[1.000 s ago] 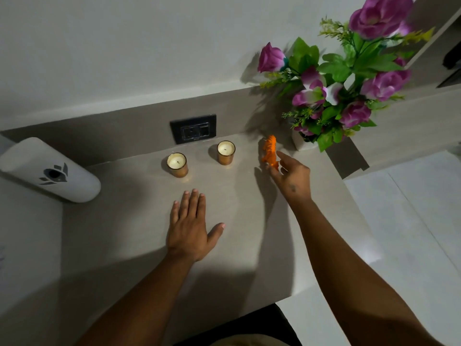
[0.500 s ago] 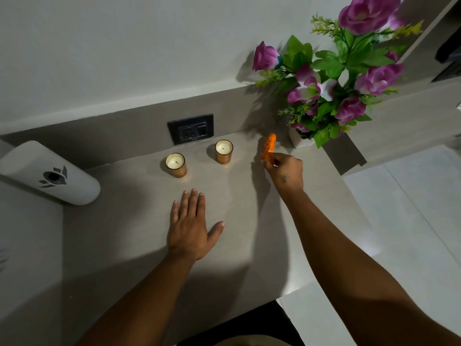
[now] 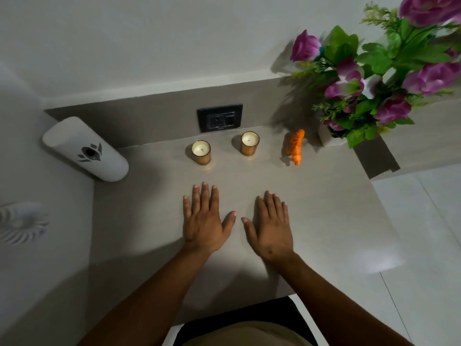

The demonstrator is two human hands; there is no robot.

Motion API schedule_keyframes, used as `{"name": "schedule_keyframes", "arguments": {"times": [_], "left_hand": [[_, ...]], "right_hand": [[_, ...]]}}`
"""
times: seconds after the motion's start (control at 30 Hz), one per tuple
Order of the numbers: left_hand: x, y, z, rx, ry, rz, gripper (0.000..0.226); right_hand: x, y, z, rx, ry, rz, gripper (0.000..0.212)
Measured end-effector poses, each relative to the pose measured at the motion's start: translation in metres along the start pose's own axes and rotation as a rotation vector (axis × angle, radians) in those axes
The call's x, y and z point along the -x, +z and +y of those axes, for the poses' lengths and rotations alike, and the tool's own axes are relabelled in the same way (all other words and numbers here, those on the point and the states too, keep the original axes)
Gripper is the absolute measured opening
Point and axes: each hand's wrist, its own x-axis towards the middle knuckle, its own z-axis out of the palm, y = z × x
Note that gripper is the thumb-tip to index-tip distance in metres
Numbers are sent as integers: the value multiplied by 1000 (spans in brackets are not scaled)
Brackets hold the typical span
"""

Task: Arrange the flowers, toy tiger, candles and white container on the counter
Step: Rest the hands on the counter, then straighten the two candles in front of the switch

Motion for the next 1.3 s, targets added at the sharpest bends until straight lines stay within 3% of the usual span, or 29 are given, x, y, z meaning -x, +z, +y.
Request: {"name": "schedule_keyframes", "arguments": {"times": [0.27,0.33,0.47,0.6,0.7,0.8,0.93,1.3], "left_hand": [[-4,-1,-3,20,-19,2,94],[-9,-3,-8,107,-37,47,93],[-31,-21,-13,589,-248,203,98],[-73,-50,-17,799,-411,270,105],[-97,-62,-21,865,-414,299,91],[-107,-66,-22,902,-393,321,75],[-114,-60,-24,846,-363,353,72],[-129,-45,-30,708,-389,377,68]], "right_hand": [[-41,1,-1,60,-52,-95,86],[-53,-5,-1,-83,-22,-53,86],[-94,-23,-4,-600,203,13,90],[-153,-41,-9,-723,360,56,100],[-180,-45,-12,-777,397,10,95],[-188,-44,-14,-759,407,-20,81],[-192,-44,-18,-690,380,-2,64],[-208,-38,-11,-524,376,-67,53]]}}
